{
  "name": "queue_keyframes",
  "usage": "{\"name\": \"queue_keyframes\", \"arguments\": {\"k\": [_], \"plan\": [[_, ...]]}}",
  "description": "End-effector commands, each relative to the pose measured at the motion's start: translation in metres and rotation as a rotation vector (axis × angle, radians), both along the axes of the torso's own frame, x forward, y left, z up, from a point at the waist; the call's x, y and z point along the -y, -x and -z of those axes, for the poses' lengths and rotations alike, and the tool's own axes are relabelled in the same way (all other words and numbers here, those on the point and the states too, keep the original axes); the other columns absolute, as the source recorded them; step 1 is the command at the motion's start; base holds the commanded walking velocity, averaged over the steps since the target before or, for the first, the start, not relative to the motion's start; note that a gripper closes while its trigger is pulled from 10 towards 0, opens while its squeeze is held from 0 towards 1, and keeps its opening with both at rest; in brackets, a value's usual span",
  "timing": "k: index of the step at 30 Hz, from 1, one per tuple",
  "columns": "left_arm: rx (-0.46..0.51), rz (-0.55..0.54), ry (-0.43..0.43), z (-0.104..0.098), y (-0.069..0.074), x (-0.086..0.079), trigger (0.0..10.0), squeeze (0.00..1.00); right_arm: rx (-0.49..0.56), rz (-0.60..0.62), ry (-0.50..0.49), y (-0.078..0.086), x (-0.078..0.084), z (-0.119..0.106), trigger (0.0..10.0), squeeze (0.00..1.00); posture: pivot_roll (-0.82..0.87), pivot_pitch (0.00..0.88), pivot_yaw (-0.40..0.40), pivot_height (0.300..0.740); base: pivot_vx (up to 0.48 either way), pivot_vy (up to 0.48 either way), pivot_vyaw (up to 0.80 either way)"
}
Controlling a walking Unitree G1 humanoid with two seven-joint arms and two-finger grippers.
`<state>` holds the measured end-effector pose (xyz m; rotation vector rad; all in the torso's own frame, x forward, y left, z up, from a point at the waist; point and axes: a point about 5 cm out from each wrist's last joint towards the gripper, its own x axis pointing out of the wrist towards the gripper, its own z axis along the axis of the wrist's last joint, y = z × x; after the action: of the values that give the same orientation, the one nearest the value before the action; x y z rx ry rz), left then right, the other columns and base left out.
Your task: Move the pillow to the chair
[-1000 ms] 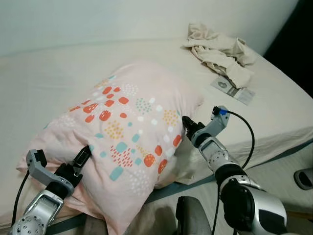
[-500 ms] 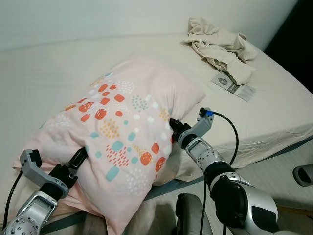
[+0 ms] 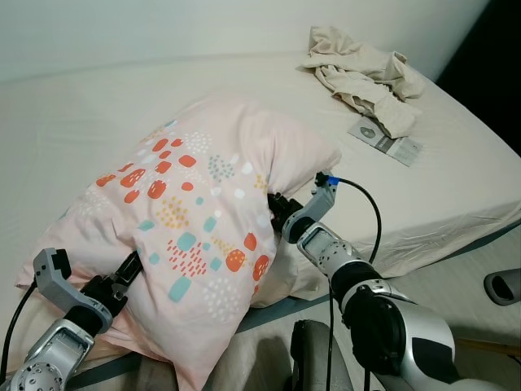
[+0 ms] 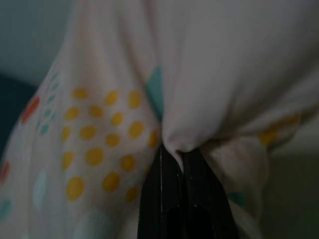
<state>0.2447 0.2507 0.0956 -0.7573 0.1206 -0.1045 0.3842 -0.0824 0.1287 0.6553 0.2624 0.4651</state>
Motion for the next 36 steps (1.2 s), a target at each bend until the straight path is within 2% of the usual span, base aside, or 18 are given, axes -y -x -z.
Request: {"name": "queue_keyframes", "arguments": {"k": [1, 4, 9, 13, 17, 18, 19, 20, 21, 22, 25, 26, 27, 28, 30, 31, 34, 36], "plan": [[0.038, 0.030, -0.070, -0.011, -0.006, 0.005, 0.0, 1.00, 0.100, -0.042, 0.092, -0.001, -0.008, -0.008, 0.0, 0.00, 0.08, 0.176, -0.120, 0.590, 0.000, 0.000, 0.00], [0.082, 0.051, -0.144, -0.022, -0.012, 0.012, 0.0, 1.00, 0.211, -0.044, 0.184, -0.003, -0.004, -0.018, 0.0, 0.00, 0.07, 0.145, -0.118, 0.590, 0.000, 0.000, 0.00], [0.158, 0.049, -0.142, -0.042, -0.022, 0.026, 0.0, 1.00, 0.330, -0.035, 0.245, -0.005, -0.002, -0.033, 0.0, 0.00, 0.06, 0.120, -0.111, 0.590, 0.000, 0.000, 0.00], [0.296, 0.027, -0.224, -0.081, -0.047, 0.061, 0.0, 1.00, 0.552, -0.050, 0.305, -0.002, -0.017, -0.066, 0.0, 0.00, 0.04, 0.083, -0.105, 0.590, 0.000, 0.000, 0.00], [0.330, -0.003, -0.233, -0.099, -0.059, 0.076, 0.0, 1.00, 0.640, -0.051, 0.313, 0.001, -0.026, -0.080, 0.0, 0.00, 0.04, 0.071, -0.102, 0.590, 0.000, 0.000, 0.00], [0.346, -0.005, -0.241, -0.103, -0.061, 0.081, 2.4, 1.00, 0.647, -0.038, 0.306, 0.002, -0.027, -0.083, 0.0, 0.00, 0.03, 0.065, -0.100, 0.590, 0.000, 0.000, 0.00], [0.359, -0.004, -0.247, -0.106, -0.062, 0.084, 2.4, 1.00, 0.651, -0.028, 0.301, 0.002, -0.028, -0.085, 0.0, 0.00, 0.03, 0.063, -0.099, 0.590, 0.000, 0.000, 0.00], [0.348, 0.004, -0.266, -0.105, -0.063, 0.088, 10.0, 1.00, 0.659, -0.010, 0.314, 0.003, -0.027, -0.085, 9.1, 0.00, 0.03, 0.058, -0.095, 0.590, 0.000, 0.000, 0.00], [0.328, 0.014, -0.275, -0.102, -0.064, 0.092, 10.0, 1.00, 0.652, 0.005, 0.317, 0.003, -0.026, -0.084, 10.0, 0.00, 0.03, 0.058, -0.095, 0.590, 0.000, 0.000, 0.00], [0.288, 0.027, -0.279, -0.097, -0.065, 0.095, 10.0, 1.00, 0.654, 0.022, 0.345, 0.004, -0.025, -0.081, 10.0, 0.00, 0.02, 0.053, -0.093, 0.590, 0.000, 0.000, 0.00], [0.229, 0.046, -0.321, -0.090, -0.067, 0.101, 10.0, 0.82, 0.659, 0.034, 0.420, 0.008, -0.020, -0.072, 10.0, 0.00, 0.02, 0.048, -0.091, 0.590, 0.000, 0.000, 0.00], [0.228, 0.042, -0.326, -0.090, -0.068, 0.103, 10.0, 0.69, 0.676, 0.037, 0.432, 0.011, -0.018, -0.070, 10.0, 0.00, 0.02, 0.044, -0.090, 0.590, 0.000, 0.000, 0.00], [0.220, 0.028, -0.333, -0.090, -0.068, 0.103, 10.0, 0.69, 0.688, 0.039, 0.439, 0.012, -0.016, -0.070, 10.0, 0.00, 0.02, 0.044, -0.090, 0.590, 0.000, 0.000, 0.00], [0.204, 0.016, -0.337, -0.090, -0.069, 0.103, 10.0, 0.49, 0.700, 0.043, 0.449, 0.014, -0.015, -0.070, 10.0, 0.00, 0.02, 0.042, -0.089, 0.590, 0.000, 0.000, 0.00], [0.195, 0.012, -0.350, -0.089, -0.069, 0.104, 10.0, 0.49, 0.699, 0.044, 0.459, 0.014, -0.014, -0.070, 10.0, 0.00, 0.02, 0.041, -0.089, 0.590, 0.000, 0.000, 0.00], [0.192, 0.005, -0.423, -0.087, -0.070, 0.105, 10.0, 0.00, 0.690, 0.064, 0.461, 0.015, -0.009, -0.069, 10.0, 0.00, 0.01, 0.040, -0.094, 0.590, 0.000, 0.000, 0.00], [0.208, -0.027, -0.473, -0.087, -0.070, 0.104, 10.0, 0.00, 0.681, 0.088, 0.441, 0.016, -0.003, -0.066, 10.0, 0.00, 0.01, 0.040, -0.099, 0.595, 0.000, 0.000, 0.00], [0.261, -0.082, -0.425, -0.093, -0.069, 0.100, 10.0, 0.00, 0.651, 0.111, 0.435, 0.018, 0.002, -0.060, 10.0, 0.00, 0.02, 0.035, -0.104, 0.610, 0.000, 0.000, 0.00]]}}
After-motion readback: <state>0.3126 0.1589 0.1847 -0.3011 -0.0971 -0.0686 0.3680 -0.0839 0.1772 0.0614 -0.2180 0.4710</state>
